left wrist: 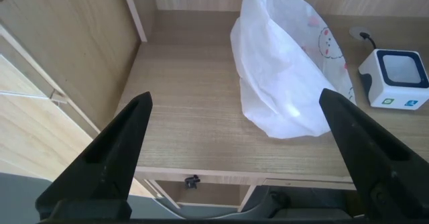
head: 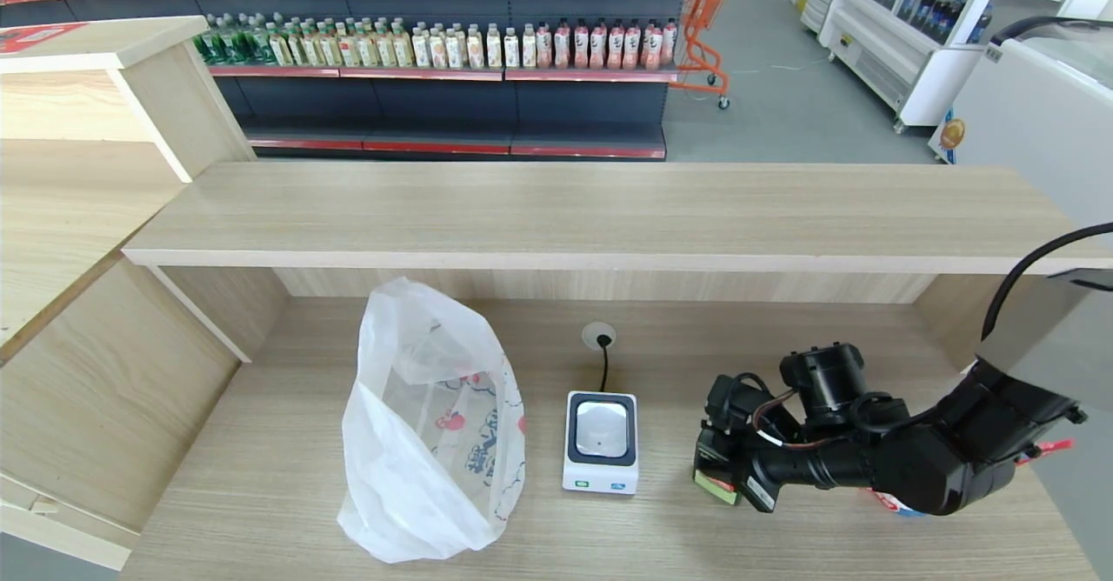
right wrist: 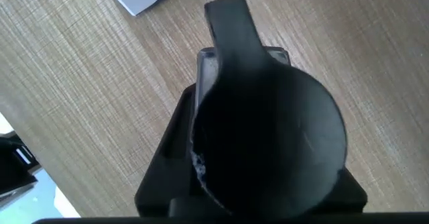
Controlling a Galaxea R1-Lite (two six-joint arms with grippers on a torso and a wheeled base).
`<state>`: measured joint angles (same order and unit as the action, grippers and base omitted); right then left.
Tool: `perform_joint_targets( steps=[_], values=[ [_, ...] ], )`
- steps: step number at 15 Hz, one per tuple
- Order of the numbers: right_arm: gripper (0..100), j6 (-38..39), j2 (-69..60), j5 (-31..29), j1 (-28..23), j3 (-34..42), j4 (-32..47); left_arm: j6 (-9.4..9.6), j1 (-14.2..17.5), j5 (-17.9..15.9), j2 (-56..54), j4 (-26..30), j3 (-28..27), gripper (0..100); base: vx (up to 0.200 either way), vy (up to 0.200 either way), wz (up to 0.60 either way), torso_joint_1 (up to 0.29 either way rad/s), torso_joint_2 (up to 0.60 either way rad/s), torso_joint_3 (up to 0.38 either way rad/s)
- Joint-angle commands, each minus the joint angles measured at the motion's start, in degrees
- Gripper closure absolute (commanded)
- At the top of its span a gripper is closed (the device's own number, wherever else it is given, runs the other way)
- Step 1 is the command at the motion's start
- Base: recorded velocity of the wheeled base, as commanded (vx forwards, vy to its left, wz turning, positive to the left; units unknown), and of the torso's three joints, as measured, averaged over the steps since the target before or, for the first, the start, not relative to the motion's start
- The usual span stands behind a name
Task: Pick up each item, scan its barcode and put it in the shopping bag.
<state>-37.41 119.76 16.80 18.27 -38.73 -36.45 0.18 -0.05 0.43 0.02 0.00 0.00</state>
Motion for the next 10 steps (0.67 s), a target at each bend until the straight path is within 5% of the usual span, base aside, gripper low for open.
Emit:
perform_joint_targets(
  steps=[1, 4, 8, 10],
  values=[
    [100, 0.06, -1.02, -0.01, 0.01, 0.67, -0.29, 0.08, -0.04, 0.01, -0.02, 0.0, 0.0, 0, 0.0, 0.0, 0.0, 0.0, 0.0, 0.0],
    [100, 0.76, -4.45, 0.08, -1.22, 4.36, -0.38, -0.01, 0.05, 0.01, -0.02, 0.0, 0.0, 0, 0.0, 0.0, 0.0, 0.0, 0.0, 0.0],
    [100, 16.93, -24.84, 0.16, -5.97, 9.73, -0.2, -0.01, -0.04, 0.01, -0.02, 0.0, 0.0, 0, 0.0, 0.0, 0.0, 0.0, 0.0, 0.0],
    [100, 17.02, -34.15, -0.1, -7.81, 12.89, -0.38, -0.01, -0.04, 0.01, -0.02, 0.0, 0.0, 0, 0.0, 0.0, 0.0, 0.0, 0.0, 0.0]
  ],
)
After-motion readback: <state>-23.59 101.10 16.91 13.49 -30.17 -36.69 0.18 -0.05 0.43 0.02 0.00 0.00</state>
